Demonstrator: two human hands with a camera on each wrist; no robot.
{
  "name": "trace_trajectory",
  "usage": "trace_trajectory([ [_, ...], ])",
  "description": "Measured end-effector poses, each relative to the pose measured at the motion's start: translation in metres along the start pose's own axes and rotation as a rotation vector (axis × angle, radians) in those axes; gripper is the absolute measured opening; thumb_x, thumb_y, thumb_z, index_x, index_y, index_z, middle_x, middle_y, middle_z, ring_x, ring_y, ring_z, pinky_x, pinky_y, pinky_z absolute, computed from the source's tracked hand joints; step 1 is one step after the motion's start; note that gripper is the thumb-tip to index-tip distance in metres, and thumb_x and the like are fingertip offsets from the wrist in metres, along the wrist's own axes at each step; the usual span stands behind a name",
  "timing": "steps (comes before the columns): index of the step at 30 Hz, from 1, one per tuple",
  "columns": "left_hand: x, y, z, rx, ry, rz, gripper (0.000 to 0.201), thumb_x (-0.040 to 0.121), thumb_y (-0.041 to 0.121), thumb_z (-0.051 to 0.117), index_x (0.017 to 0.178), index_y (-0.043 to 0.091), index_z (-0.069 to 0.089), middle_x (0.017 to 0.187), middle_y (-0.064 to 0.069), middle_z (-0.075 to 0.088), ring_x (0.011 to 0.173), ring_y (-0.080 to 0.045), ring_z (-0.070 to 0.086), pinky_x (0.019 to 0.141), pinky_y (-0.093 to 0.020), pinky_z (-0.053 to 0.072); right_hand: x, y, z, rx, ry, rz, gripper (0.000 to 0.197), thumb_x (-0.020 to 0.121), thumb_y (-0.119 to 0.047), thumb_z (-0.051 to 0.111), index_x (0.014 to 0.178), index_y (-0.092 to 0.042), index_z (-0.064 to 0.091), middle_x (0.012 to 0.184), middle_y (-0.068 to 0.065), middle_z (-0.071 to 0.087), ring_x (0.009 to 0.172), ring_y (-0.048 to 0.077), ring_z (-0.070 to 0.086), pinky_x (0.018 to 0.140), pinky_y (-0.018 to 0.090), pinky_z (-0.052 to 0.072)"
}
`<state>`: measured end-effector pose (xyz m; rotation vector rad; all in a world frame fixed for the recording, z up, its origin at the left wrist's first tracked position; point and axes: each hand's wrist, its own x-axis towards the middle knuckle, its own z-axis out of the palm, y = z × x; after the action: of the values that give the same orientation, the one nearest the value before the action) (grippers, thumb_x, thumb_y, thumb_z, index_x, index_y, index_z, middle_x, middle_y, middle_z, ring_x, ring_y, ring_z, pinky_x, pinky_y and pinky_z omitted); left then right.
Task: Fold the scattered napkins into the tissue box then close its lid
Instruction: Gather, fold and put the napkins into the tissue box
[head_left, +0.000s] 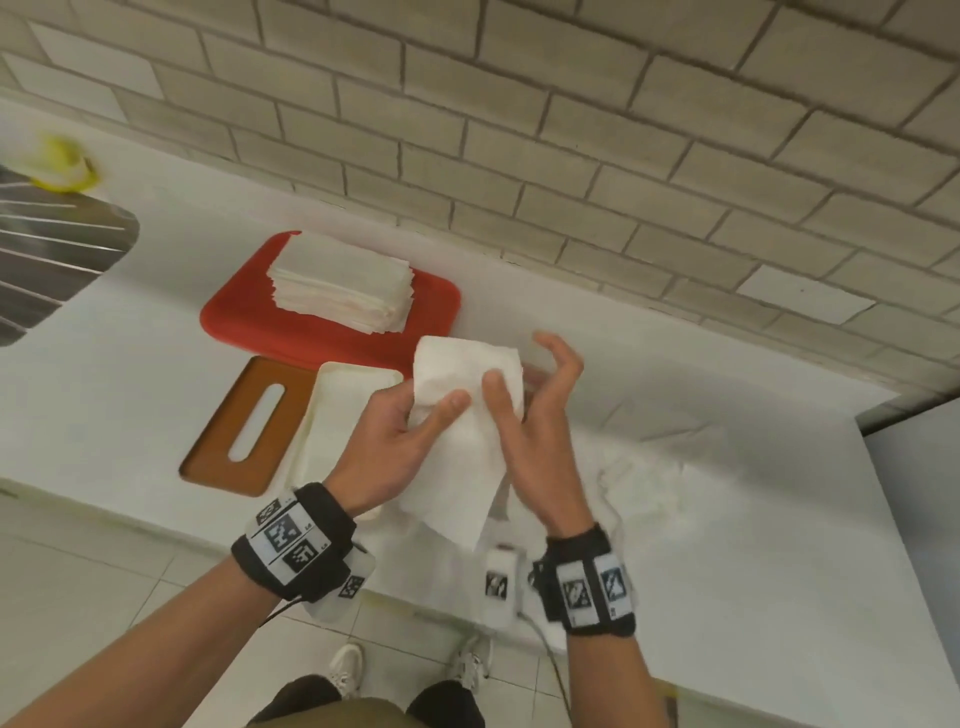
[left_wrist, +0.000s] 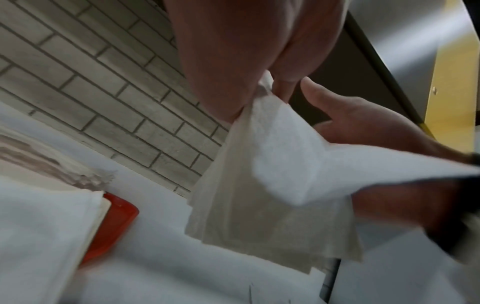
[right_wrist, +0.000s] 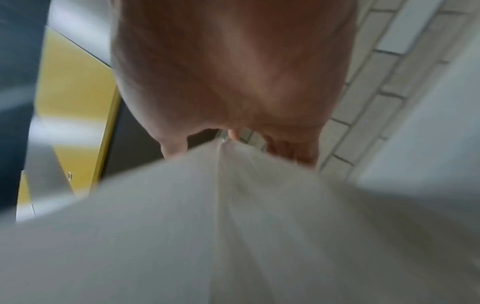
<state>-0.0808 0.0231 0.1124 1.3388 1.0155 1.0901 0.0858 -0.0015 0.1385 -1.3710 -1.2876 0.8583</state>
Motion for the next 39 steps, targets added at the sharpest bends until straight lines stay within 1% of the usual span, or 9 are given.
trace_trajectory([
  [6,-0.003,-0.008,-0.058,-0.115,0.111,-0.121,0.033,0.101,0.025,0.072,0.132,0.012,0.071,0.125,-0.002,0.078,0.113,-0.022,0.077,0.096,-0.050,0.063,-0.069,0.029,0.076,0.161,-0.014,0.160,0.060,0.108,-0.006,0.061,0.141,-0.035,0.020,0.118,0.004,0.077,0.104,0.020,0.078,0.089,0.033,0.063],
  [13,0.030,-0.032,-0.105,-0.280,0.079,-0.314,0.039,0.106,0.027,0.067,0.144,0.021,0.060,0.136,-0.002,0.073,0.125,-0.029,0.071,0.109,-0.058,0.054,-0.057,0.047,0.135,-0.071,0.024,0.274,0.032,0.107,-0.009,0.054,0.122,-0.030,0.034,0.104,0.001,0.072,0.077,0.012,0.071,0.067,0.026,0.055],
  [17,0.045,-0.063,-0.127,0.128,0.143,-0.263,0.057,0.101,0.020,0.071,0.148,0.033,0.040,0.135,-0.002,0.063,0.126,-0.025,0.064,0.108,-0.047,0.054,-0.050,0.069,0.169,-0.327,-0.106,0.400,0.028,0.105,0.001,0.044,0.117,-0.023,0.047,0.120,0.007,0.067,0.100,0.016,0.064,0.073,0.009,0.045],
  [20,0.049,-0.070,-0.146,0.470,0.191,-0.059,0.056,0.100,0.010,0.070,0.149,0.024,0.045,0.140,-0.004,0.056,0.127,-0.020,0.058,0.107,-0.037,0.050,-0.055,0.072,0.179,-0.389,-0.147,0.435,0.030,0.103,0.002,0.044,0.128,-0.012,0.050,0.131,0.010,0.059,0.111,0.021,0.059,0.094,0.023,0.048],
  [24,0.056,-0.078,-0.150,0.848,-0.195,0.157,0.022,0.103,0.013,0.066,0.122,0.024,0.065,0.127,0.003,0.063,0.117,-0.017,0.060,0.105,-0.040,0.052,-0.057,0.075,0.182,-0.450,-0.173,0.438,0.030,0.104,0.001,0.046,0.132,-0.010,0.052,0.133,0.013,0.060,0.120,0.029,0.060,0.101,0.037,0.052],
  [28,0.061,-0.100,-0.129,1.305,-0.817,0.105,0.029,0.100,0.043,0.070,0.113,0.022,0.055,0.169,-0.004,0.033,0.155,-0.032,0.032,0.117,-0.047,0.043,-0.055,0.073,0.154,-0.519,-0.148,0.306,0.016,0.107,-0.016,0.054,0.122,-0.020,0.056,0.107,0.007,0.073,0.101,0.025,0.070,0.087,0.042,0.057],
  [30,0.066,-0.101,-0.125,1.425,-0.922,-0.013,0.049,0.092,0.065,0.069,0.107,0.023,0.050,0.180,0.000,0.002,0.165,-0.032,0.009,0.123,-0.048,0.036,-0.051,0.076,0.122,-0.528,-0.026,0.257,0.011,0.106,-0.022,0.057,0.115,-0.026,0.057,0.098,-0.001,0.074,0.090,0.019,0.072,0.080,0.039,0.059],
  [34,0.072,-0.093,-0.113,1.625,-1.034,-0.130,0.144,0.039,0.108,0.053,0.157,0.027,0.038,0.176,-0.002,-0.026,0.165,-0.034,-0.012,0.130,-0.054,0.018,-0.047,0.099,0.042,-0.537,0.115,0.260,0.006,0.105,-0.027,0.062,0.111,-0.031,0.062,0.097,-0.013,0.074,0.087,0.007,0.071,0.081,0.034,0.060],
  [39,0.077,-0.063,-0.104,1.365,-0.838,-0.153,0.068,0.058,0.069,0.093,0.094,0.034,0.048,0.167,0.001,0.036,0.147,-0.028,0.039,0.110,-0.044,0.044,-0.038,0.145,-0.082,-0.642,0.278,0.305,0.011,0.102,-0.022,0.066,0.110,-0.029,0.064,0.101,-0.008,0.074,0.091,0.016,0.072,0.083,0.041,0.062],
])
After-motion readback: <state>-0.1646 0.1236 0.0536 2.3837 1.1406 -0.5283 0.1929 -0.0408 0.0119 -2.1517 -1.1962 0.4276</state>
